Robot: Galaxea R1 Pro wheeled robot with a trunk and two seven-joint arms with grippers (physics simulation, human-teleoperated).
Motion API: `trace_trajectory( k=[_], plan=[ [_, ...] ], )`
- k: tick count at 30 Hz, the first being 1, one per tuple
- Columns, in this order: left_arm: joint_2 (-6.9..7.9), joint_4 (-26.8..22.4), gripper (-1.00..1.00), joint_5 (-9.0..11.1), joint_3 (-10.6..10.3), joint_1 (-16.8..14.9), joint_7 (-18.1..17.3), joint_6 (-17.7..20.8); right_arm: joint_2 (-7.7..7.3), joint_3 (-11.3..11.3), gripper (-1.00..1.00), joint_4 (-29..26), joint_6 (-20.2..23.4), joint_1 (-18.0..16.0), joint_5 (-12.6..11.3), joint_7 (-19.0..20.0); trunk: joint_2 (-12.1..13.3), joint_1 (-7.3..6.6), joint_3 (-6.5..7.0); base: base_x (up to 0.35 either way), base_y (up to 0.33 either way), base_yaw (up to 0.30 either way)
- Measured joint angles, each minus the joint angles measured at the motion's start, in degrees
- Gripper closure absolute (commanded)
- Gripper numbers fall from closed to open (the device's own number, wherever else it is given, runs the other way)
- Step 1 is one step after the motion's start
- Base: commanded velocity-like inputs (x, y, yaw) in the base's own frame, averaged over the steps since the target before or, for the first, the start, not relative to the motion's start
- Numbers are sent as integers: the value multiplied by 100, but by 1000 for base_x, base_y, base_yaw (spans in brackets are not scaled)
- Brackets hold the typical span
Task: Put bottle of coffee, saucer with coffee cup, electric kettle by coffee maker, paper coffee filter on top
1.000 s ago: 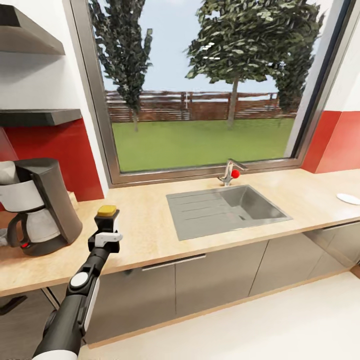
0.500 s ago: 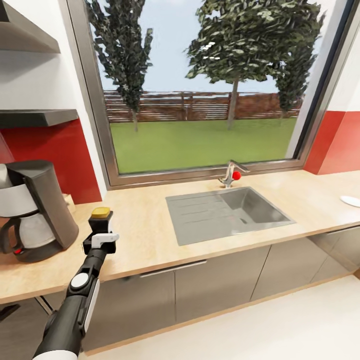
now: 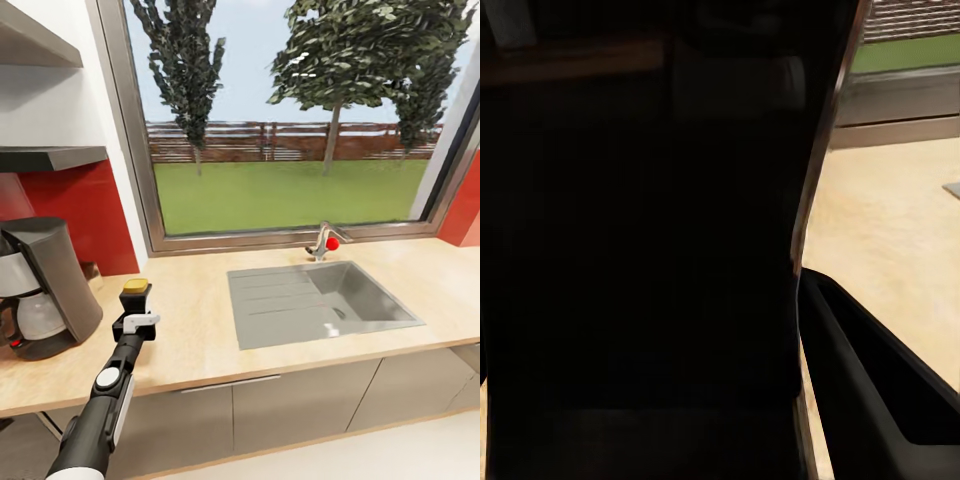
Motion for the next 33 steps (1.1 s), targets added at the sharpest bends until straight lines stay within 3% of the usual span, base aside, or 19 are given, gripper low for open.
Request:
trace_trajectory(
  k=[4, 6, 13, 14, 16, 18, 19, 21, 27, 33],
  plan=[
    [-4, 22, 100, 2, 0, -1, 3, -52, -12, 23, -100, 299, 7, 2, 14, -15, 0, 0, 0, 217, -106, 130],
    [-9, 23, 100, 2, 3, -1, 10, -66, -30, 44, -100, 805, 10, 4, 0, -17, 1, 2, -1, 25, -8, 8],
    [-145, 254, 100, 31, -44, -86, 243, -69, -4, 47, -100, 833, 3, 1, -15, 8, 0, 3, 0, 2, -1, 1],
    [-175, 228, 100, 17, -339, -107, 783, -48, -2, 54, -100, 753, 2, 1, -3, 15, 0, 3, 1, 0, 0, 0],
    [-173, 215, 100, 19, -603, -113, 1194, -28, -2, 55, -100, 738, 0, 1, 0, 20, 0, 3, 0, 0, 0, 0],
    [-172, 214, 100, 23, -723, -115, 1523, -19, -2, 55, -100, 729, -3, 1, 1, 22, 0, 3, 0, 0, 0, 0],
    [-174, 266, 100, 18, -822, -175, 1951, -8, -2, 54, -100, 693, -6, 1, -5, 23, 0, 3, 1, 0, 0, 0],
    [-173, 355, 100, 20, -847, -316, 2071, 4, -2, 48, -100, 673, -7, 1, -6, 23, 0, 3, 1, 0, 0, 0],
    [-104, 1641, 100, 45, -783, -1071, 2152, -46, -2, 44, -100, 659, -7, 1, -6, 20, 2, 3, -1, 0, 0, 13],
    [-2, 2377, 100, 101, -600, -1555, 2155, -80, -1, 45, -100, 660, -8, 0, -5, 16, 1, 3, -24, 0, 0, 161]
  ],
)
